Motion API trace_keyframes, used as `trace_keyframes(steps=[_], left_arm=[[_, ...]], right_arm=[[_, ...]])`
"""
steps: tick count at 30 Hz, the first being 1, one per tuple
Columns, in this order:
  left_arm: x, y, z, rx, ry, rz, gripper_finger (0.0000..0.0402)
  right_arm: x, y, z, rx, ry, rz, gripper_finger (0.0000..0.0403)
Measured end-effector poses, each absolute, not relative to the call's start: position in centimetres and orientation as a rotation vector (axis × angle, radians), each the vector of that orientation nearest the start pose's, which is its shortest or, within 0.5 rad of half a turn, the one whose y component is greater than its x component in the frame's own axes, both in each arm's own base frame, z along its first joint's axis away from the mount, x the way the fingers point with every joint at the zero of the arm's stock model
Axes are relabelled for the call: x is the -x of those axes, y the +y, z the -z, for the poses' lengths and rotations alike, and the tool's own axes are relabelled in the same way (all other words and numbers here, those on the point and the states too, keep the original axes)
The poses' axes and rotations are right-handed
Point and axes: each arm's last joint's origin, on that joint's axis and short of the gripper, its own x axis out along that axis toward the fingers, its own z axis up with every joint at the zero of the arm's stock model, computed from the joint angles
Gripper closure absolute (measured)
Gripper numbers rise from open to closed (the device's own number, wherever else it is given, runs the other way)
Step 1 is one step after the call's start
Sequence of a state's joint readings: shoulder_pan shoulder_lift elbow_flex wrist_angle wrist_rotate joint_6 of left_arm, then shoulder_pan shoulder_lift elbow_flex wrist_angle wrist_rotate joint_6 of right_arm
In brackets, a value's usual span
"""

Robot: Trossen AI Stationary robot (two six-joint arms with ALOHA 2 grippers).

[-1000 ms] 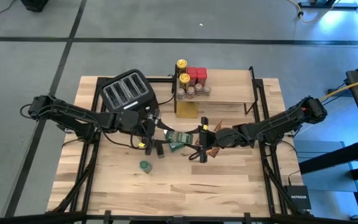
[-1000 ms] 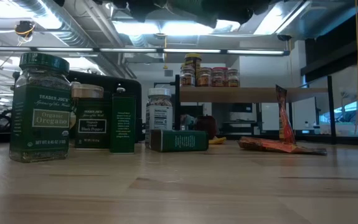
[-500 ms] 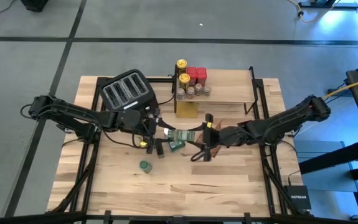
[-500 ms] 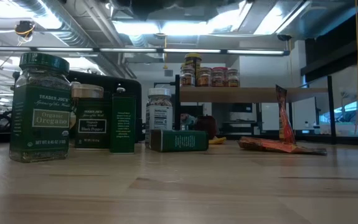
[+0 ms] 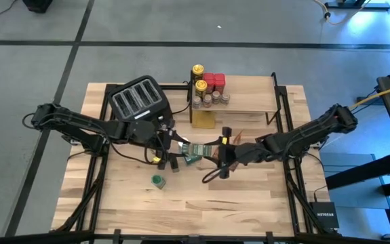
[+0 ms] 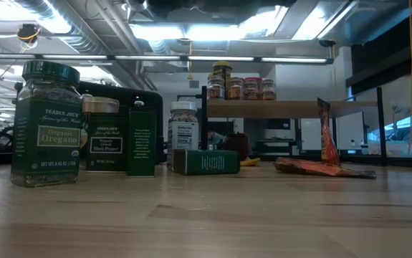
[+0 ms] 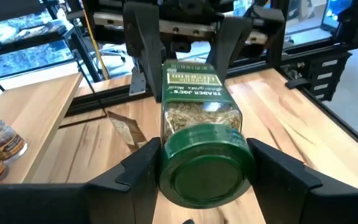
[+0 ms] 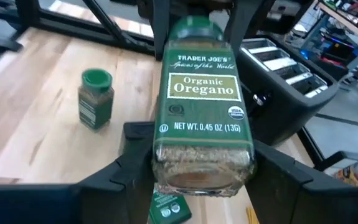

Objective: Shelf spices
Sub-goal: Put the green seasoning bottle on the shelf

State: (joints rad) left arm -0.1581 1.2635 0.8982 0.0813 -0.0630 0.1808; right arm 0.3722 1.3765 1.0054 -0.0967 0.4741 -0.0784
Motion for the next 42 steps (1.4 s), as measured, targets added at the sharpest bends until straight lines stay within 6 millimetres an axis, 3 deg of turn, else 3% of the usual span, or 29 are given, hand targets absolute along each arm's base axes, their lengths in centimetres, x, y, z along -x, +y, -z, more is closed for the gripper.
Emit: trace_keyframes(steps=[5, 13, 21, 27, 32, 42], left_arm=[[-28.1, -4.0, -29.6, -0.217, 0.279, 0.105, 0.0205], [-28.2, -3.8, -29.6, -0.209, 0.275, 0.093, 0.0205], [-28.0, -3.6, -30.0, -0.232, 0.325, 0.044, 0.0206], [-27.7, -3.7, -31.8, -0.22, 0.384, 0.017, 0.0206], [-28.3, -5.1, -30.3, -0.159, 0.49, 0.102, 0.0206], [-30.6, -8.7, -26.4, -0.148, 0.654, 0.233, 0.0203]], right_arm=[[-29.4, 9.5, -27.9, 0.286, 0.446, 0.146, 0.0191], [-29.7, 9.6, -28.0, 0.258, 0.408, 0.156, 0.0185], [-29.5, 9.8, -28.2, 0.322, 0.413, 0.106, 0.0098], [-27.0, 10.8, -30.1, 0.343, 0.389, 0.131, 0.0072], [-25.5, 11.7, -30.3, 0.332, 0.409, 0.129, 0.0074], [-24.7, 11.7, -26.9, 0.297, 0.511, 0.175, 0.0084]])
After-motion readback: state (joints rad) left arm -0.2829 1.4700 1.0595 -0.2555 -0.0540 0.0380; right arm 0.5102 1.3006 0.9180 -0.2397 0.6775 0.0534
